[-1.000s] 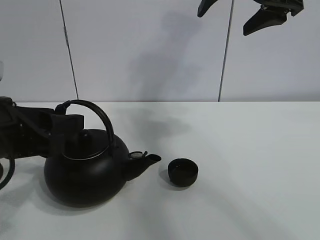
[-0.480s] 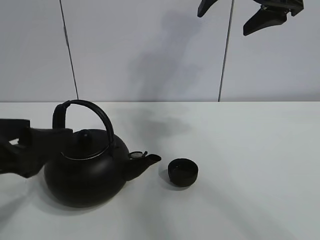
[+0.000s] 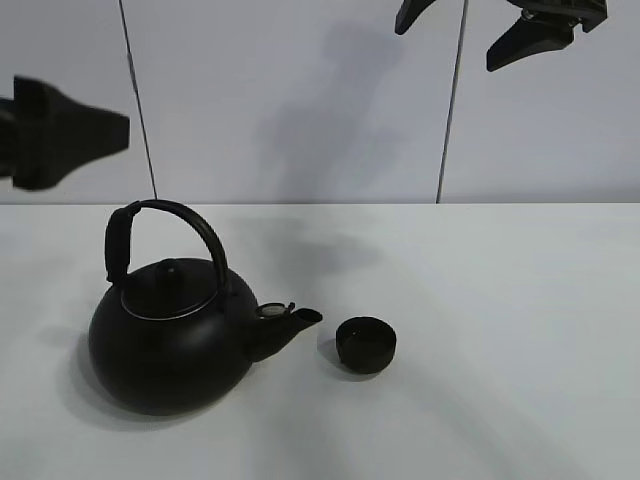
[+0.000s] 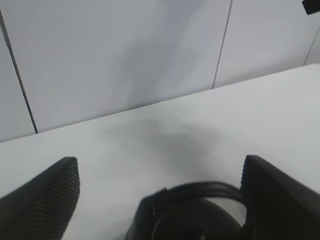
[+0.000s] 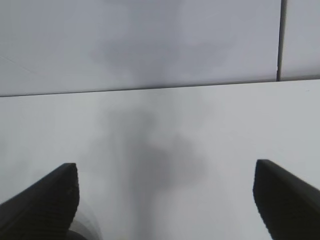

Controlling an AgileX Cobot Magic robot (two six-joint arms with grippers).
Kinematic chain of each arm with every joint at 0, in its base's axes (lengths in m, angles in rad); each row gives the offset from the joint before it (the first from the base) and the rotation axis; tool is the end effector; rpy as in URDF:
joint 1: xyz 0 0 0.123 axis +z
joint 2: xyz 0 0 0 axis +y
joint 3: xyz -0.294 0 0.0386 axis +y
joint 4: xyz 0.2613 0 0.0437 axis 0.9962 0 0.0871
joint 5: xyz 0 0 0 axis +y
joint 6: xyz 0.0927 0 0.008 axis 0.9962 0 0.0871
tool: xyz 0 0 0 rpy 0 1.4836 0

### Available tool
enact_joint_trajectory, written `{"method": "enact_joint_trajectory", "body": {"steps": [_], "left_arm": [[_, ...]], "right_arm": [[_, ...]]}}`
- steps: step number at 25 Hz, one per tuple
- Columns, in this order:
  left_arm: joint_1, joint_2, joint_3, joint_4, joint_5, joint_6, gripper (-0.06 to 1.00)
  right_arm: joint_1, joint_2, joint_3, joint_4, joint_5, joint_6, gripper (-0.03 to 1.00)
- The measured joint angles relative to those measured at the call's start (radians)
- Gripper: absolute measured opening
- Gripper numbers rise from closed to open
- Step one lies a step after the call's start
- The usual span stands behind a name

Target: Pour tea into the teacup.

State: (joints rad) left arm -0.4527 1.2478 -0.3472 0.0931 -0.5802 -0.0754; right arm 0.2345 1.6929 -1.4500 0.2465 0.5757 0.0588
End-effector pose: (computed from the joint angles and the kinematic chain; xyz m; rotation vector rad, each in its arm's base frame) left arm 0.2049 -0.1049 0.2147 0.4465 1.7652 -0.3657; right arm 0.3936 0.1068 0.3290 -0.0328 2.3149 0.4105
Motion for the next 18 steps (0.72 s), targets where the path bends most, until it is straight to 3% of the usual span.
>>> {"method": "enact_joint_trajectory", "body": {"steps": [4, 8, 14, 18], "left_arm": [[0.000, -0.099, -0.255, 0.035, 0.491, 0.000, 0.63], [0.000, -0.066, -0.556, 0.033, 0.954, 0.001, 0.63], [0.000, 0.126, -0.971, -0.104, 1.447, 0.030, 0.63], [0.000, 0.304, -1.193, -0.171, 1.661, 0.033, 0.63]], "right_arm": [[0.000, 0.000, 0.000, 0.000, 0.000, 0.000, 0.65], [0.000, 0.000, 0.000, 0.000, 0.000, 0.000, 0.65], [0.000, 0.000, 0.000, 0.000, 0.000, 0.000, 0.65], [0.000, 0.000, 0.000, 0.000, 0.000, 0.000, 0.65]]}}
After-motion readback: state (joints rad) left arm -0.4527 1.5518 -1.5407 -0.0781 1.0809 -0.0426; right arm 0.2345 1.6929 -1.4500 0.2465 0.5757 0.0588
